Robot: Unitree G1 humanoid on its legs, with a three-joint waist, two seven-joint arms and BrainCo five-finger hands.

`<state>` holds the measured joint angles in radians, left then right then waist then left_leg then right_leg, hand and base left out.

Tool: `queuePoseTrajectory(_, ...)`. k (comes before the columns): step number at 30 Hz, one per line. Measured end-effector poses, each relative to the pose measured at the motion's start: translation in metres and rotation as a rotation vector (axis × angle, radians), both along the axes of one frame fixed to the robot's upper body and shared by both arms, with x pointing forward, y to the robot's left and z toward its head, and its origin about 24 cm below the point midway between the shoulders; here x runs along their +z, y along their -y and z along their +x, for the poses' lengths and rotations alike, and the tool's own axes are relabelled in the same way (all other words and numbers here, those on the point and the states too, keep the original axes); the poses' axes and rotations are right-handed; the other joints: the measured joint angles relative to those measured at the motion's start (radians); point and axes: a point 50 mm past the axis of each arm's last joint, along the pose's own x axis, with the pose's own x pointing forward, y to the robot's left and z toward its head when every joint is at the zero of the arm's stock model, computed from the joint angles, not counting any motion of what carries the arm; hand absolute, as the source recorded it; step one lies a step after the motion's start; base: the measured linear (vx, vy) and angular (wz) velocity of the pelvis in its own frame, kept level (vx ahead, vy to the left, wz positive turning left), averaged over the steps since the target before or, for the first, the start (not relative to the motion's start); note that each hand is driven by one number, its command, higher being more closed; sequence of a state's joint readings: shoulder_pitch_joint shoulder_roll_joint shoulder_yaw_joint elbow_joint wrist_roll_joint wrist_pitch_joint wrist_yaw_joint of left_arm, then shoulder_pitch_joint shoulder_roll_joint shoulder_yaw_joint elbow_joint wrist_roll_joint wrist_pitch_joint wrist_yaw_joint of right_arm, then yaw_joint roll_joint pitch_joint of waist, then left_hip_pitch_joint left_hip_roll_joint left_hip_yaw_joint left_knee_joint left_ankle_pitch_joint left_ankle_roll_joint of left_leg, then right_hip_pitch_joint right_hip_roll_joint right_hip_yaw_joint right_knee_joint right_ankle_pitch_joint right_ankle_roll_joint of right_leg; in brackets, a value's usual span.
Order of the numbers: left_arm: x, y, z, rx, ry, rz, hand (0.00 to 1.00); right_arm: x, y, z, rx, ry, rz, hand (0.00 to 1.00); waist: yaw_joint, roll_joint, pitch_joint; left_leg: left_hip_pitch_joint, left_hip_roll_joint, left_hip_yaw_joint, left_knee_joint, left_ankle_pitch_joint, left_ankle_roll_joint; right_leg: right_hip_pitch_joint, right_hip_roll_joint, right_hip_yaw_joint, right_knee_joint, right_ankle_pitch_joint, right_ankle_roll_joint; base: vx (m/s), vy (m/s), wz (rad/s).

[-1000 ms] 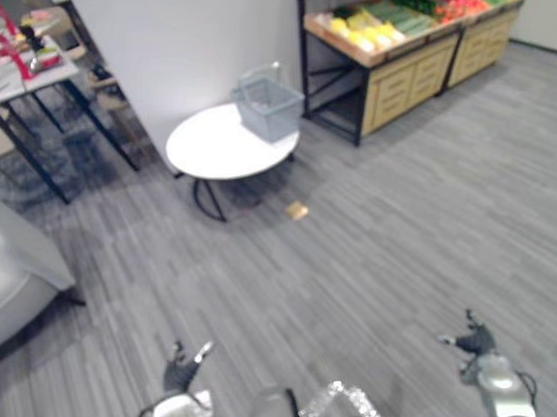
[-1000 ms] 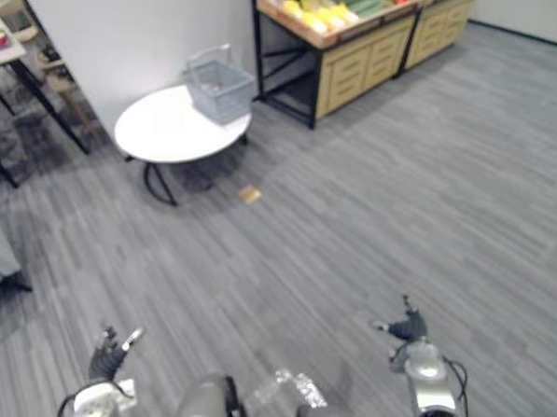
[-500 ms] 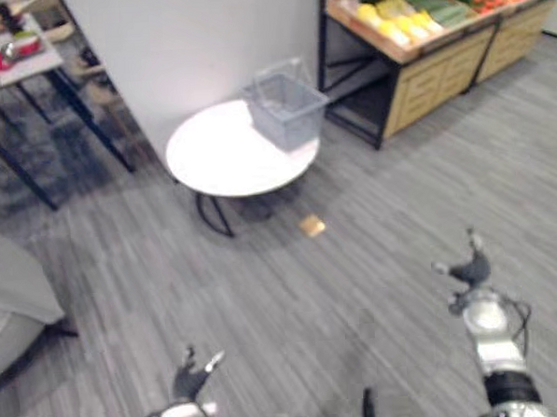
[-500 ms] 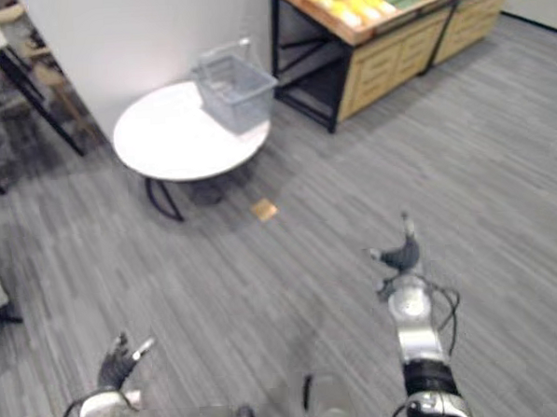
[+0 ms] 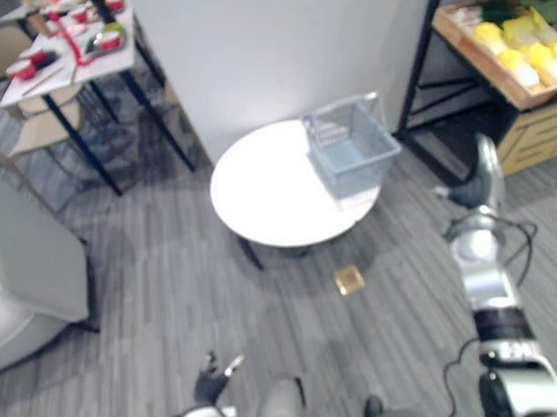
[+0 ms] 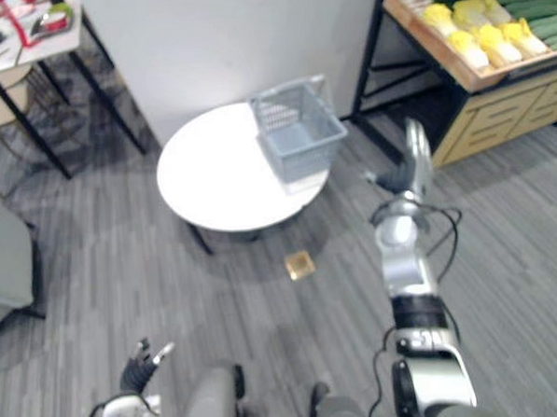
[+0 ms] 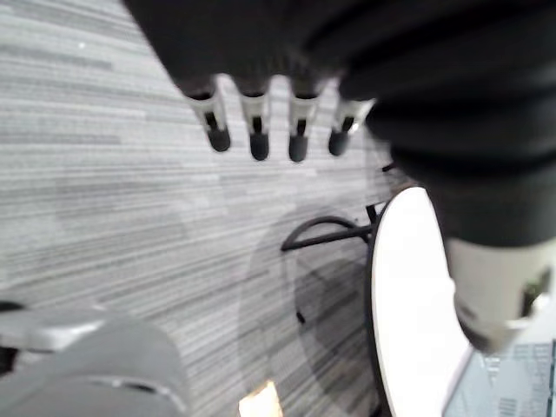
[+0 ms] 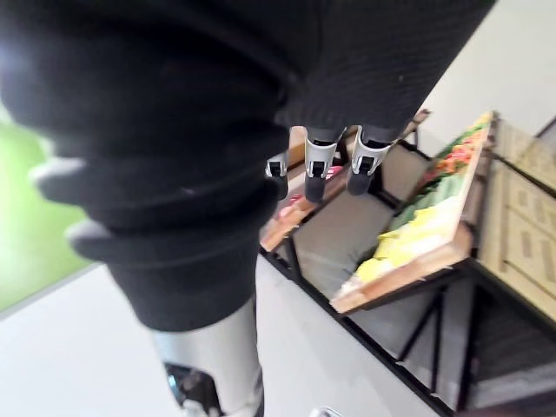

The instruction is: Pick vegetable in the basket

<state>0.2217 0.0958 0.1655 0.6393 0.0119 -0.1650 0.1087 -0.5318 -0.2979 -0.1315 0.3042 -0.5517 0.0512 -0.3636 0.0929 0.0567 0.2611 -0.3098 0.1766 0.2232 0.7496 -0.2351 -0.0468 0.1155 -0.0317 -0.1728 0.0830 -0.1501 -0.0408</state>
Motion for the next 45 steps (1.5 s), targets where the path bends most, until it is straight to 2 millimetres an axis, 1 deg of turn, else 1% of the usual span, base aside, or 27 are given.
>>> queuePoseTrajectory(2,-0.001,0.005,-0.001,0.001,-0.001,-0.016,0.00,0.016,0.008,0.007,-0.006,0.014,-0.086,0.00,0.000,0.016,-0.012,0.001,-0.031,0.168,-0.351,0.090,0.017,0.049,0.005,-0.022,-0.044,-0.023,0.038,0.50,0.006,0.12)
queuePoseTrajectory(3,-0.003,0.009,-0.005,0.006,-0.008,-0.028,0.00,0.017,0.011,0.008,-0.015,-0.004,-0.147,0.00,0.012,0.040,-0.028,0.002,-0.040,0.235,-0.470,0.170,0.030,0.068,0.024,-0.023,-0.020,-0.078,0.055,0.61,0.083,-0.09)
queuePoseTrajectory(4,-0.006,0.008,-0.013,0.010,-0.031,-0.027,0.00,0.014,0.006,0.009,-0.004,-0.013,-0.154,0.00,0.029,0.029,-0.037,0.018,-0.059,0.230,-0.470,0.226,0.164,0.065,0.008,-0.006,0.086,-0.173,0.072,0.63,0.110,-0.15)
queuePoseTrajectory(5,-0.007,0.004,-0.016,0.011,-0.046,-0.018,0.00,0.008,0.002,0.009,0.006,-0.027,-0.139,0.00,0.030,-0.016,-0.042,0.026,-0.089,0.235,-0.465,0.207,0.160,0.042,-0.023,-0.010,0.168,-0.214,0.099,0.77,0.120,0.05)
queuePoseTrajectory(6,-0.010,0.006,-0.019,0.002,-0.067,-0.023,0.00,0.002,-0.005,0.009,0.025,-0.049,-0.157,0.00,0.023,-0.061,-0.039,0.053,-0.122,0.229,-0.464,0.177,0.173,-0.038,-0.080,-0.024,0.404,-0.234,0.132,0.76,0.075,0.47)
queuePoseTrajectory(7,-0.011,0.008,-0.019,-0.016,-0.076,-0.027,0.00,-0.002,-0.010,0.011,0.044,-0.071,-0.164,0.00,0.020,-0.078,-0.034,0.084,-0.139,0.194,-0.455,0.143,0.173,-0.147,-0.116,-0.010,0.679,-0.169,0.243,0.75,0.041,0.72)
queuePoseTrajectory(8,-0.012,0.009,-0.018,-0.028,-0.079,-0.025,0.00,-0.006,-0.011,0.012,0.048,-0.093,-0.168,0.00,0.017,-0.081,-0.032,0.114,-0.143,0.168,-0.448,0.121,0.168,-0.211,-0.130,0.009,0.836,-0.158,0.243,0.50,-0.011,0.72)
queuePoseTrajectory(9,-0.012,0.009,-0.017,-0.035,-0.082,-0.025,0.00,-0.010,-0.009,0.013,0.046,-0.111,-0.168,0.00,0.017,-0.078,-0.030,0.142,-0.148,0.144,-0.453,0.111,0.163,-0.234,-0.134,0.010,0.886,-0.170,0.219,0.57,-0.087,0.93)
queuePoseTrajectory(10,-0.012,0.011,-0.013,-0.051,-0.081,-0.024,0.00,-0.016,-0.008,0.013,0.045,-0.144,-0.166,0.00,0.016,-0.067,-0.024,0.204,-0.151,0.095,-0.476,0.108,0.162,-0.260,-0.139,-0.007,0.879,-0.196,0.164,0.55,-0.108,0.99)
queuePoseTrajectory(11,-0.012,0.013,-0.009,-0.058,-0.071,-0.024,0.00,-0.017,-0.007,0.014,0.048,-0.154,-0.169,0.00,0.011,-0.056,-0.019,0.240,-0.147,0.056,-0.492,0.108,0.162,-0.276,-0.138,-0.019,0.812,-0.208,0.141,0.60,-0.171,1.24)
queuePoseTrajectory(13,-0.007,0.014,0.007,-0.087,-0.032,-0.019,0.00,-0.010,0.002,0.012,0.033,-0.137,-0.200,0.00,-0.021,-0.049,-0.022,0.259,-0.144,-0.030,-0.518,0.115,0.146,-0.333,-0.142,0.023,0.521,-0.197,0.138,0.43,-0.215,1.65)
queuePoseTrajectory(14,-0.003,0.014,0.017,-0.124,-0.012,-0.008,0.00,-0.007,0.012,0.010,0.008,-0.136,-0.222,0.00,-0.038,-0.053,-0.024,0.259,-0.144,-0.046,-0.537,0.111,0.105,-0.353,-0.151,0.071,0.325,-0.129,0.142,0.41,-0.233,1.77)
queuePoseTrajectory(15,-0.001,0.013,0.020,-0.141,-0.006,0.000,0.00,-0.007,0.016,0.009,-0.004,-0.141,-0.225,0.00,-0.046,-0.063,-0.027,0.261,-0.149,-0.049,-0.546,0.105,0.083,-0.355,-0.168,0.089,0.231,-0.066,0.142,0.49,-0.311,1.64)
queuePoseTrajectory(16,0.004,0.003,0.025,-0.162,0.008,0.030,0.00,-0.012,0.021,0.006,-0.023,-0.152,-0.203,0.00,-0.049,-0.116,-0.024,0.269,-0.168,-0.060,-0.547,0.081,0.039,-0.361,-0.204,0.126,0.108,0.160,0.155,0.39,-0.352,1.13)
queuePoseTrajectory(17,0.003,0.001,0.024,-0.160,-0.003,0.032,0.00,-0.017,0.022,0.005,-0.026,-0.173,-0.194,0.00,-0.031,-0.128,-0.019,0.276,-0.165,-0.085,-0.527,0.054,0.001,-0.375,-0.206,0.123,0.135,0.225,0.183,0.37,-0.381,0.72)
queuePoseTrajectory(19,-0.001,0.010,0.015,-0.165,-0.012,0.001,0.00,-0.024,0.022,0.004,-0.014,-0.208,-0.197,0.00,-0.029,-0.083,-0.032,0.263,-0.083,-0.066,-0.518,0.044,-0.025,-0.344,-0.136,0.102,0.070,0.235,0.169,0.28,-0.313,0.04)
queuePoseTrajectory(20,-0.002,0.015,0.012,-0.161,-0.010,-0.013,0.00,-0.021,0.024,0.005,-0.017,-0.205,-0.206,0.00,-0.023,-0.046,-0.037,0.260,-0.047,-0.059,-0.529,0.033,-0.045,-0.330,-0.094,0.099,0.010,0.249,0.150,0.23,-0.233,-0.21)
queuePoseTrajectory(23,-0.002,0.017,0.013,-0.161,-0.007,-0.020,0.00,-0.023,0.027,0.012,-0.015,-0.251,-0.214,0.00,-0.020,-0.039,-0.026,0.255,-0.009,-0.039,-0.561,0.045,-0.068,-0.329,-0.051,0.098,-0.052,0.279,0.122,0.11,-0.155,-0.28)
queuePoseTrajectory(26,0.006,0.020,0.032,-0.181,0.058,-0.013,0.00,0.000,0.030,0.032,-0.021,-0.273,-0.308,0.00,-0.032,-0.027,0.024,0.202,-0.006,-0.040,-0.564,0.053,-0.079,-0.342,-0.043,0.099,-0.132,0.330,0.116,-0.02,-0.065,-0.04)
queuePoseTrajectory(29,0.017,0.021,0.054,-0.188,0.128,0.003,0.00,0.046,0.031,0.053,-0.024,-0.241,-0.380,0.00,-0.026,0.007,0.103,0.139,-0.012,-0.048,-0.543,0.065,-0.081,-0.374,-0.054,0.092,-0.178,0.374,0.116,-0.06,-0.008,0.11)
queuePoseTrajectory(30,0.018,0.022,0.057,-0.192,0.135,0.004,0.00,0.054,0.032,0.055,-0.026,-0.231,-0.389,1.00,-0.026,0.016,0.120,0.128,-0.013,-0.051,-0.538,0.067,-0.080,-0.378,-0.056,0.085,-0.180,0.377,0.117,-0.06,-0.010,0.28)
queuePoseTrajectory(32,0.017,0.023,0.059,-0.183,0.133,0.005,0.00,0.071,0.035,0.058,-0.046,-0.216,-0.420,1.00,-0.020,0.044,0.156,0.083,-0.019,-0.083,-0.537,0.082,-0.083,-0.401,-0.059,0.057,-0.186,0.384,0.117,-0.05,-0.012,0.37)
queuePoseTrajectory(35,0.014,0.021,0.057,-0.181,0.113,0.018,0.00,0.095,0.048,0.059,-0.098,-0.200,-0.446,1.00,-0.007,0.057,0.174,0.050,-0.020,-0.121,-0.538,0.092,-0.085,-0.416,-0.060,0.033,-0.186,0.385,0.117,-0.03,-0.005,0.31)
queuePoseTrajectory(38,0.014,0.025,0.059,-0.209,0.116,0.022,0.00,0.107,0.065,0.054,-0.139,-0.195,-0.434,1.00,-0.002,0.063,0.179,0.025,-0.031,-0.130,-0.539,0.101,-0.082,-0.431,-0.066,0.023,-0.186,0.386,0.119,-0.02,0.019,0.22)
queuePoseTrajectory(42,0.017,0.027,0.063,-0.218,0.130,0.020,0.00,0.111,0.073,0.050,-0.150,-0.183,-0.437,1.00,-0.001,0.068,0.184,0.011,-0.054,-0.167,-0.508,0.090,-0.078,-0.447,-0.077,0.051,-0.172,0.387,0.121,-0.02,0.057,-0.10)
queuePoseTrajectory(43,0.019,0.030,0.066,-0.221,0.149,0.016,0.00,0.104,0.072,0.048,-0.131,-0.190,-0.421,1.00,0.004,0.068,0.184,0.010,-0.055,-0.202,-0.483,0.071,-0.082,-0.453,-0.071,0.069,-0.157,0.387,0.121,-0.02,0.058,-0.38)
queuePoseTrajectory(45,0.024,0.036,0.073,-0.238,0.176,0.010,0.00,0.090,0.070,0.042,-0.085,-0.165,-0.376,1.00,0.001,0.061,0.188,0.021,-0.050,-0.192,-0.461,0.048,-0.079,-0.456,-0.064,0.089,-0.134,0.386,0.121,-0.02,0.049,-0.37)
